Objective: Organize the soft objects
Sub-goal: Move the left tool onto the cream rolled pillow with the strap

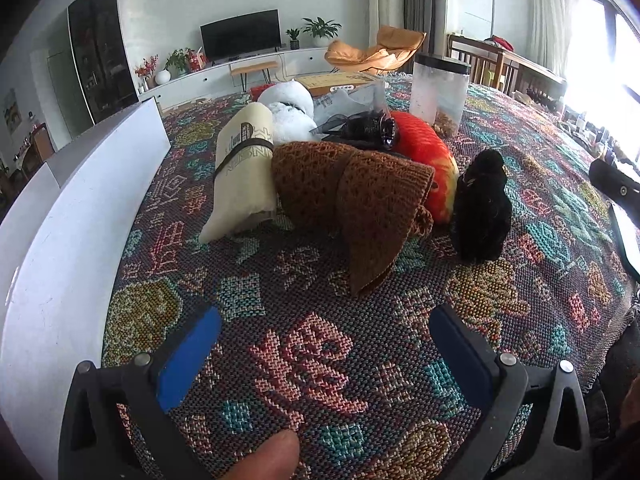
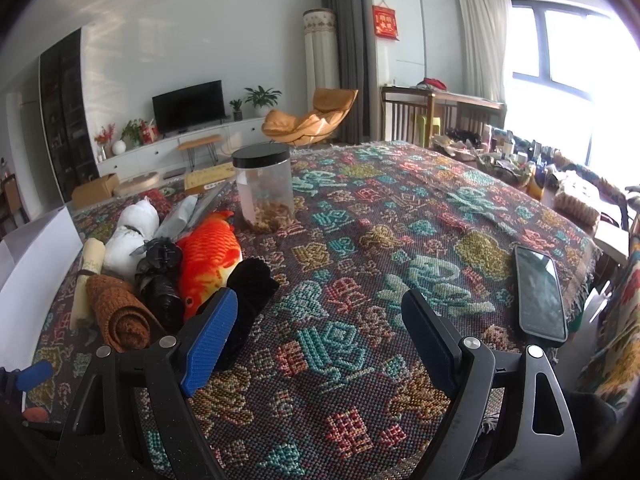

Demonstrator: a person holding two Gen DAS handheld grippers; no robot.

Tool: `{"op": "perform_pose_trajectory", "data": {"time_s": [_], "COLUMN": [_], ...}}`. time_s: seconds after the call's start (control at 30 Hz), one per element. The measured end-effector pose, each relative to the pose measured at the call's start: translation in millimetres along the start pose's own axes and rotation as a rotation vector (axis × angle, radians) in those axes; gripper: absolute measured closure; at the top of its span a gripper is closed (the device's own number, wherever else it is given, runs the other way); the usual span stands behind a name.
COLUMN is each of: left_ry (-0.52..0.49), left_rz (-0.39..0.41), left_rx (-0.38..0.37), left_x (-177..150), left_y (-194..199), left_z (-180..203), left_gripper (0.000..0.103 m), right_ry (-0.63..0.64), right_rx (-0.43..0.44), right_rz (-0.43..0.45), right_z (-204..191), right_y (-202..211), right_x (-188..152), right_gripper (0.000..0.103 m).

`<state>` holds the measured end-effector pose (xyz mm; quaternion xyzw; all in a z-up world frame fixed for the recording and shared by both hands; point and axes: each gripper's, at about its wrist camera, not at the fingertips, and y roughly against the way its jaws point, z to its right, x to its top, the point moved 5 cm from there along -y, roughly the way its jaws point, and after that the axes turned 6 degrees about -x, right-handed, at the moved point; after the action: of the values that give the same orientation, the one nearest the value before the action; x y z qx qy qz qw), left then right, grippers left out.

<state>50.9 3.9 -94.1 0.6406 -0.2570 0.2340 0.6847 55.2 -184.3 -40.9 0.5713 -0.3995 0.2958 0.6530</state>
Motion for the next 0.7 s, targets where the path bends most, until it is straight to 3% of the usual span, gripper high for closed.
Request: {"op": "perform_pose_trajectory", "data": {"time_s": [0.3,0.7], "left_ry": [0.039,0.02], "left_rz": [-0.124,-0.086], "left_rx": [-0.021,-0.049], "left_x": [11.1,53.5], "left_y": [-53.0,-88.6], "left_z": [-21.1,-46.5], "left_gripper": [0.0,0.0], "right_ry": [-0.011,-0.042], "right_rx": [0.005,0.019], "right_rz": [-0.009,-0.042], "right_z": [0.0,4.4], "right_y": [0.7,-1.4], "right_x": [-1.8,-0.9], "right_gripper": [0.016,0.016]}}
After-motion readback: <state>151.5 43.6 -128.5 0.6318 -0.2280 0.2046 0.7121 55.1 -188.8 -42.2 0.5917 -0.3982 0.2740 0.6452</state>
